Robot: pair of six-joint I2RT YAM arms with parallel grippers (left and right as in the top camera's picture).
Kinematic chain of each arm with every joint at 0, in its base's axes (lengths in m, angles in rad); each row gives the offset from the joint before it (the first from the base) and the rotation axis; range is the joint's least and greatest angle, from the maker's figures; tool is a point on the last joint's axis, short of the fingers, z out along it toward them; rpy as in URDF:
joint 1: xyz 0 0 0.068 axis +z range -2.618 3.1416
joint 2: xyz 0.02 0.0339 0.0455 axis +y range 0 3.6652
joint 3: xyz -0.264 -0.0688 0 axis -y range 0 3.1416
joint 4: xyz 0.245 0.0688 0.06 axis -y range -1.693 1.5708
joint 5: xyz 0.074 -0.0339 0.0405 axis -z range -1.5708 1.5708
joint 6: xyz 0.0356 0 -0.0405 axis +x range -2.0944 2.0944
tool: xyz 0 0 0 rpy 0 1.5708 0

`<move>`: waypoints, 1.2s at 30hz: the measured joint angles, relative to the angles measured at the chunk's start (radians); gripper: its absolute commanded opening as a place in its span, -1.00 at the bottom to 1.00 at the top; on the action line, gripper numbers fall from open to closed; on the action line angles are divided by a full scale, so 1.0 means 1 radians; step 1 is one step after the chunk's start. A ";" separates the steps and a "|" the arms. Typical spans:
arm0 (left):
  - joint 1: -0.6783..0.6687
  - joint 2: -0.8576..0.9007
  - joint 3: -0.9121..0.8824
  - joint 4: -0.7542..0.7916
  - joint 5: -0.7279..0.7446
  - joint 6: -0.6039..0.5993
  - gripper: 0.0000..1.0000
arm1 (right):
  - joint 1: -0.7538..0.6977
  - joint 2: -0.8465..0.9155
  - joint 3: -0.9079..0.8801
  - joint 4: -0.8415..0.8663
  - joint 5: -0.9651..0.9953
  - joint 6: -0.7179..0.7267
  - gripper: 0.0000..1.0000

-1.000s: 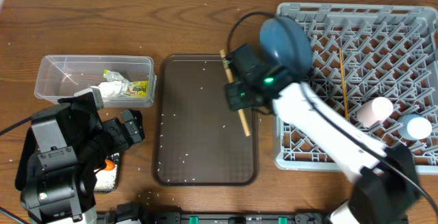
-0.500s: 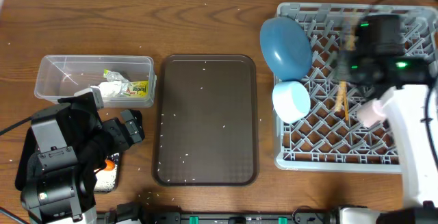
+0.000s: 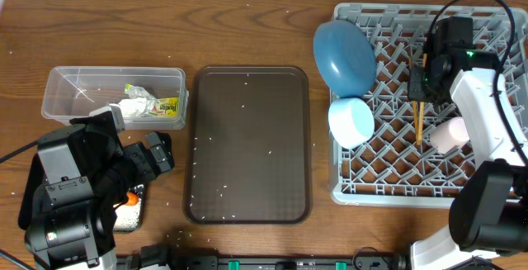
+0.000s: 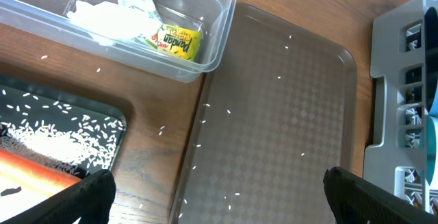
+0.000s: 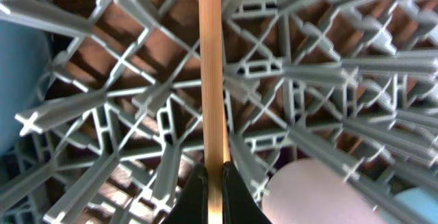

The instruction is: Sort waste into correct bins and load items into the dishwasher rack

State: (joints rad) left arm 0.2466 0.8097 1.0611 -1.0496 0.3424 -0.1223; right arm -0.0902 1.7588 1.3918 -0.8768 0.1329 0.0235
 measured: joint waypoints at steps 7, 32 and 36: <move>0.000 0.000 0.000 0.003 0.000 -0.002 0.95 | 0.000 -0.001 0.000 -0.001 -0.027 -0.058 0.42; 0.000 0.000 0.000 0.044 0.000 -0.015 0.96 | 0.098 -0.815 0.055 -0.237 -0.412 -0.039 0.98; 0.000 0.000 0.000 0.044 0.000 -0.015 0.96 | 0.098 -0.891 0.027 -0.263 -0.378 -0.108 0.99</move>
State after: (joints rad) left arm 0.2466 0.8097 1.0611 -1.0058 0.3424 -0.1375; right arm 0.0078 0.8680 1.4193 -1.1397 -0.2447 -0.0841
